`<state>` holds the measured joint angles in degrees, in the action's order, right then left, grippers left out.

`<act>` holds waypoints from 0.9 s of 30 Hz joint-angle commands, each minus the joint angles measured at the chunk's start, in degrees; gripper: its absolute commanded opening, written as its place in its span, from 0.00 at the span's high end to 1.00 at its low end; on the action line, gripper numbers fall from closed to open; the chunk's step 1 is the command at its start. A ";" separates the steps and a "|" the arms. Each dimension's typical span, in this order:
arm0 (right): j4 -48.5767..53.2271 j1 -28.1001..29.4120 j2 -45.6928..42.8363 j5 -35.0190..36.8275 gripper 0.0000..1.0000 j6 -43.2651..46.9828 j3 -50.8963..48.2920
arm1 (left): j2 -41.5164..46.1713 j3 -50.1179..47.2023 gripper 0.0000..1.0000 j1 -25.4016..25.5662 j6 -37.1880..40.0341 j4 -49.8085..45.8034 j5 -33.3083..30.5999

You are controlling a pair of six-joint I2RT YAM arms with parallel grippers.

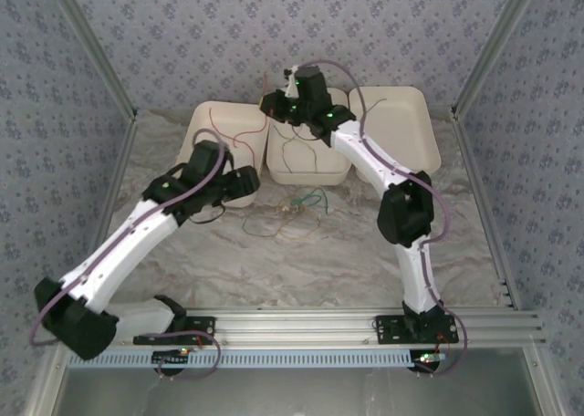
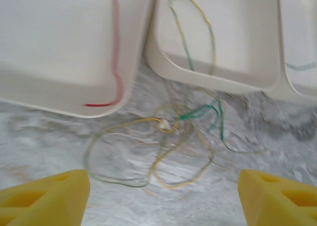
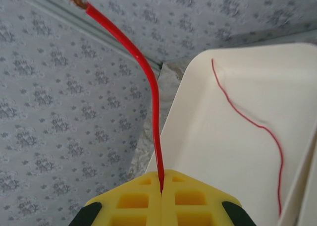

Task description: Untangle the cables

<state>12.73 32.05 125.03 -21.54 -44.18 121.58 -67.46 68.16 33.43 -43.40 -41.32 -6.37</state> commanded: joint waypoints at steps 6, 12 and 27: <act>3.65 4.98 16.16 -2.93 1.00 -1.60 15.47 | 11.15 -5.38 0.22 -3.65 -4.80 -14.47 -7.50; 17.22 6.03 26.18 -2.91 0.42 -1.25 33.47 | 13.76 -6.65 0.22 -4.30 -5.14 -15.39 -6.58; 15.84 1.27 -5.15 8.52 0.40 7.67 -4.06 | 0.86 -7.92 0.32 -4.27 -1.24 -1.87 8.81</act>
<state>29.95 33.89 127.70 -17.47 -39.33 124.16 -64.12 60.71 29.56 -46.37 -47.92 -3.44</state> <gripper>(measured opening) 0.605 0.689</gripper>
